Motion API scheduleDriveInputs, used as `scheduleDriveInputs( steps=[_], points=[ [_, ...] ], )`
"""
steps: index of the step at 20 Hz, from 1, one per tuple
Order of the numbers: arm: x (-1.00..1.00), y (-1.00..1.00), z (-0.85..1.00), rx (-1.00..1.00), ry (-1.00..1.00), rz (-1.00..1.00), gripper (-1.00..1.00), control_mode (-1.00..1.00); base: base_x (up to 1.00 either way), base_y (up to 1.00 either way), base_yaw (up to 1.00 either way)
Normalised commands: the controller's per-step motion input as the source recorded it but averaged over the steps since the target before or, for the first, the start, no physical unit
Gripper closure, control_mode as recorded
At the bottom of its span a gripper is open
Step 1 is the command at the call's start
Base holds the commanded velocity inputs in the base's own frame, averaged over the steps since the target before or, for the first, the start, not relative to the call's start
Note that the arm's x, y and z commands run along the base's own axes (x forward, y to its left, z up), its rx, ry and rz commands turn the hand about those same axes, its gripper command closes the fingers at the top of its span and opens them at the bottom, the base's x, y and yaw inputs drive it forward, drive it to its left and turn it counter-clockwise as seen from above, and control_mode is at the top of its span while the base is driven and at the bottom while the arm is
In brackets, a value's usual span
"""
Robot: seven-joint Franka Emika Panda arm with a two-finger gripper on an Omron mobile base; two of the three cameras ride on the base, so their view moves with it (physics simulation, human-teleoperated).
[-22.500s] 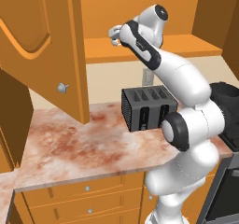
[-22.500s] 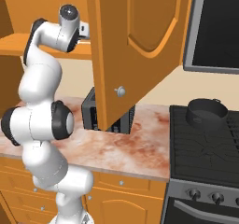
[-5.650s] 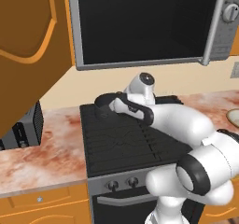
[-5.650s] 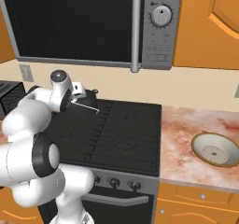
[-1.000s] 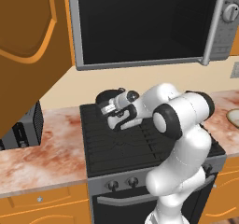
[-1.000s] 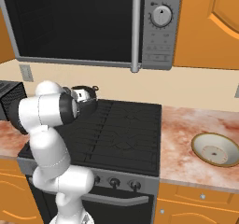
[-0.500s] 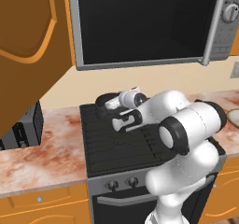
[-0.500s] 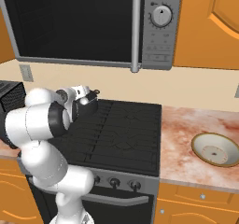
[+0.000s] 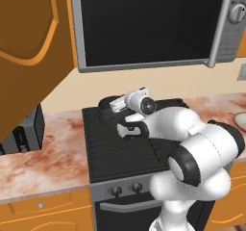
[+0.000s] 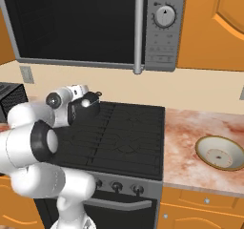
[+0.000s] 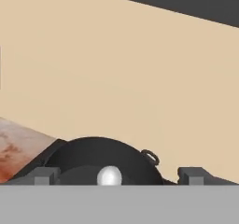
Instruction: Open the cabinet and move the ladle to the pot. Then close the cabinet.
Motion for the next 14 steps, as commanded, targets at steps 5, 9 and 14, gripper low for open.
scheduleDriveInputs(
  steps=[5, 9, 14],
  points=[
    [-1.0, 0.0, 0.36, 0.0, 0.0, -0.07, -1.0, -1.0, 0.0, 0.0, 0.0],
    [-1.0, 0.0, 0.69, 0.0, 0.0, -0.07, -1.0, -1.0, 0.0, 0.0, 0.0],
    [-1.0, 0.0, 0.82, 0.0, 0.01, -0.06, -1.0, -1.0, 0.0, 0.0, 0.0]
  ],
)
